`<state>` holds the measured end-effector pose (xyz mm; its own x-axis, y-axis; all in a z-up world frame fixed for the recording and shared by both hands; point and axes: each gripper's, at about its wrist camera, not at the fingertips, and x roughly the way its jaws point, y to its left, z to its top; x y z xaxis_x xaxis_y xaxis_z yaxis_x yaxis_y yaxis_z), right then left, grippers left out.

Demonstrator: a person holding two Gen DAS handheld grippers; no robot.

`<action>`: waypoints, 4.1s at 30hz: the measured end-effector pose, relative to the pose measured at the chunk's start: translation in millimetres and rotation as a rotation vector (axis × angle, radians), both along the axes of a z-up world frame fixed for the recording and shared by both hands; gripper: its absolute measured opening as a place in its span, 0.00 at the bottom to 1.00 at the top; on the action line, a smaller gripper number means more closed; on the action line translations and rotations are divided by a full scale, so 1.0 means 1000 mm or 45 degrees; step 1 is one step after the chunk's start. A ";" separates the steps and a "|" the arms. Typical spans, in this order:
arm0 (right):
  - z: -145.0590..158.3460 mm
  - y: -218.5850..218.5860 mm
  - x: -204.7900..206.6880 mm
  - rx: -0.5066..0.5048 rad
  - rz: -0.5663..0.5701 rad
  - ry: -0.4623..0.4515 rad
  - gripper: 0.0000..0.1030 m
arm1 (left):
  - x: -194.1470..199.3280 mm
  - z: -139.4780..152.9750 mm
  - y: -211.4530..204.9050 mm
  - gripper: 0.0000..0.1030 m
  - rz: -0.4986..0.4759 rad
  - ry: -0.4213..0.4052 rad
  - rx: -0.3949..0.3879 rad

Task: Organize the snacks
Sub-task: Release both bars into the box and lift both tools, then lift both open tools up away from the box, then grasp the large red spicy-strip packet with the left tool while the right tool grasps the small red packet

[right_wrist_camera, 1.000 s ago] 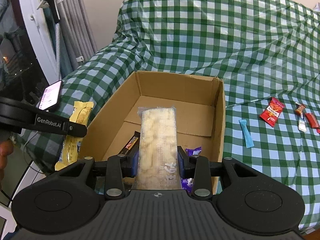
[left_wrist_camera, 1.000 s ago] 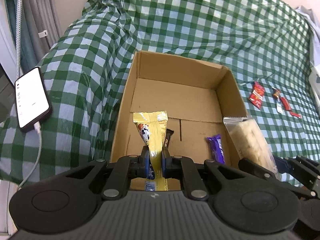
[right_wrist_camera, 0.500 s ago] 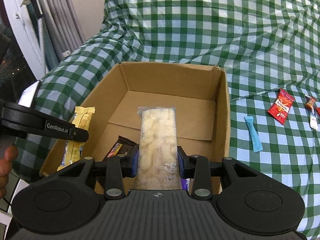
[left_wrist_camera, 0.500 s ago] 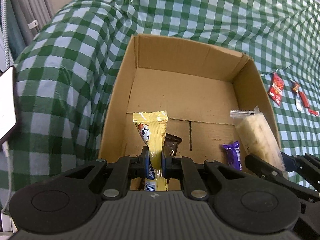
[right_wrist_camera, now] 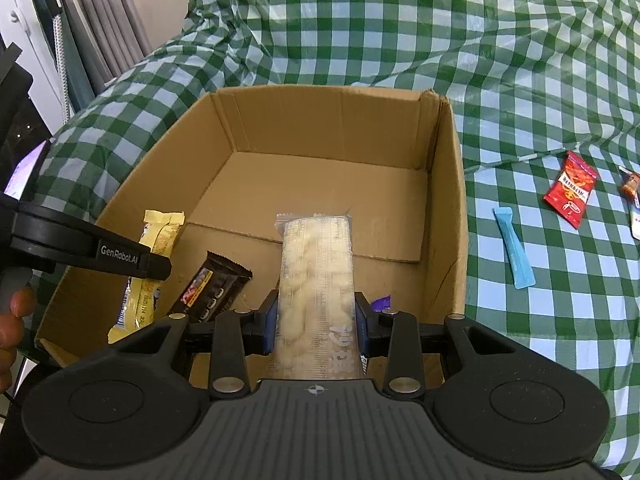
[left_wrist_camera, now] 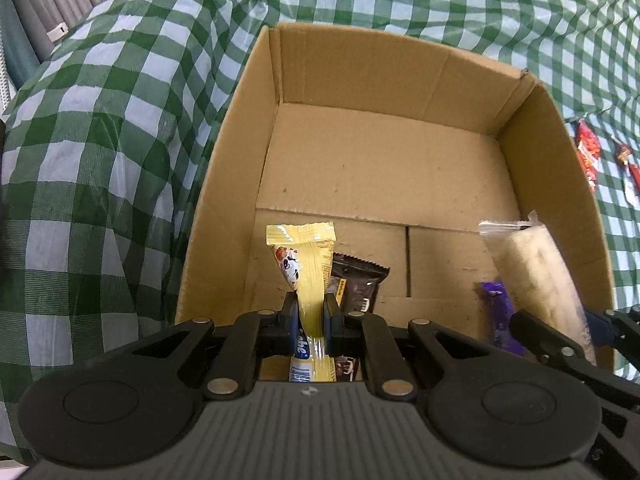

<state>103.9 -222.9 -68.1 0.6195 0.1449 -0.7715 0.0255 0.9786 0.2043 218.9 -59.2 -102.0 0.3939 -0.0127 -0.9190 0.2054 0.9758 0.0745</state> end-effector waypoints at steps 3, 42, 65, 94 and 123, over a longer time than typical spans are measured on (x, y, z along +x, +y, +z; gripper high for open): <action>-0.002 0.000 0.003 -0.007 -0.002 0.006 0.37 | 0.002 -0.004 0.000 0.12 0.004 0.005 0.023; 0.097 0.038 -0.160 -0.062 -0.002 -0.214 0.94 | -0.190 0.111 0.041 1.00 -0.050 -0.298 -0.008; 0.118 0.035 -0.209 -0.040 -0.025 -0.351 0.95 | -0.233 0.133 0.037 1.00 -0.081 -0.411 0.027; 0.106 0.024 -0.196 -0.003 -0.051 -0.295 0.96 | -0.214 0.124 0.022 1.00 -0.113 -0.369 0.083; 0.056 -0.218 -0.172 -0.082 -0.626 -0.299 0.96 | -0.081 0.096 -0.237 1.00 -0.476 -0.225 0.001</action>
<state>-67.7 -440.9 -11.7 0.7590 -0.2479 -0.6020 0.4438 0.8736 0.1997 138.3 -295.9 -5.9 0.5141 -0.1841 -0.8377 0.5295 0.8365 0.1411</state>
